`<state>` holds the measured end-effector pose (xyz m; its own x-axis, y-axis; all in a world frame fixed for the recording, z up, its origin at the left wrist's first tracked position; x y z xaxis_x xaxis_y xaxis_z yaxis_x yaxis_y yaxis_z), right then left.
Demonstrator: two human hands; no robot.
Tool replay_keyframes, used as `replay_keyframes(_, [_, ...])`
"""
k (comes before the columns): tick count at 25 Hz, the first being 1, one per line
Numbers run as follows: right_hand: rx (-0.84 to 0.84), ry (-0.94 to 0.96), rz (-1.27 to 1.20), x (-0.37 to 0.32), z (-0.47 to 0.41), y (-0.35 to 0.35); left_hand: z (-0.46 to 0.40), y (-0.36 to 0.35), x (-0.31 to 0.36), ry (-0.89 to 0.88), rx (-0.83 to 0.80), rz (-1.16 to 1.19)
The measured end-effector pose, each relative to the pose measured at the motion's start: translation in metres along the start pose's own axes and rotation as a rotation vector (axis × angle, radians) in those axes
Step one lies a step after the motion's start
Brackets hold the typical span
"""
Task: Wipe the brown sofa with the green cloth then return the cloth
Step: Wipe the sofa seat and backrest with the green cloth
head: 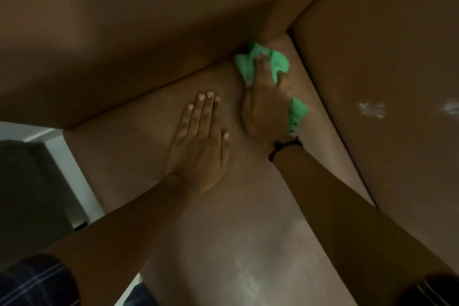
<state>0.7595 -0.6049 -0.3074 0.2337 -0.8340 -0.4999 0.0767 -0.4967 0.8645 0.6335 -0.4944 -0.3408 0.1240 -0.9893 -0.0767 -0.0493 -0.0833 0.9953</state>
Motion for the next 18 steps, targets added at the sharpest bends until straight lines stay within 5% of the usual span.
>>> replay_keyframes(2, [-0.203, 0.209, 0.004, -0.018, 0.05, -0.018, 0.001, 0.005, -0.003, 0.021, 0.0, 0.017])
replay_keyframes(4, [-0.353, 0.203, 0.011, -0.006, 0.097, -0.007, 0.003, 0.01, -0.003, 0.017, -0.037, 0.016])
replay_keyframes(8, [-0.131, -0.081, 0.011, 0.003, 0.05, -0.009, 0.003, 0.005, -0.005, 0.03, -0.044, 0.004])
replay_keyframes(12, [-0.362, 0.395, 0.075, 0.0, 0.094, -0.018, 0.007, 0.0, -0.005, 0.011, -0.069, 0.015])
replay_keyframes(14, [-0.367, 0.296, 0.118, 0.033, 0.09, 0.015, 0.007, 0.003, -0.005, 0.007, -0.11, 0.013])
replay_keyframes(17, [-0.077, -0.131, 0.139, 0.049, 0.026, 0.029, 0.006, 0.001, -0.005, 0.034, -0.064, 0.015])
replay_keyframes(18, [-0.065, -0.118, 0.123, 0.038, 0.013, 0.022, 0.005, -0.001, -0.004, 0.044, -0.041, 0.012])
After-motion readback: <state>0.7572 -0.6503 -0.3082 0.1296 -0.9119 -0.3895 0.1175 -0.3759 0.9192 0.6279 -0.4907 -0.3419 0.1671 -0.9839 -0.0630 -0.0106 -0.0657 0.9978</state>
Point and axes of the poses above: each hand's wrist, its own z-axis away from the middle knuckle, its own y-axis out of the back of the hand, x = y × z, the point moved 6 cm from there along -z, towards the middle knuckle, and after that the axes turned 14 degrees about -z, right-handed, at the moved point
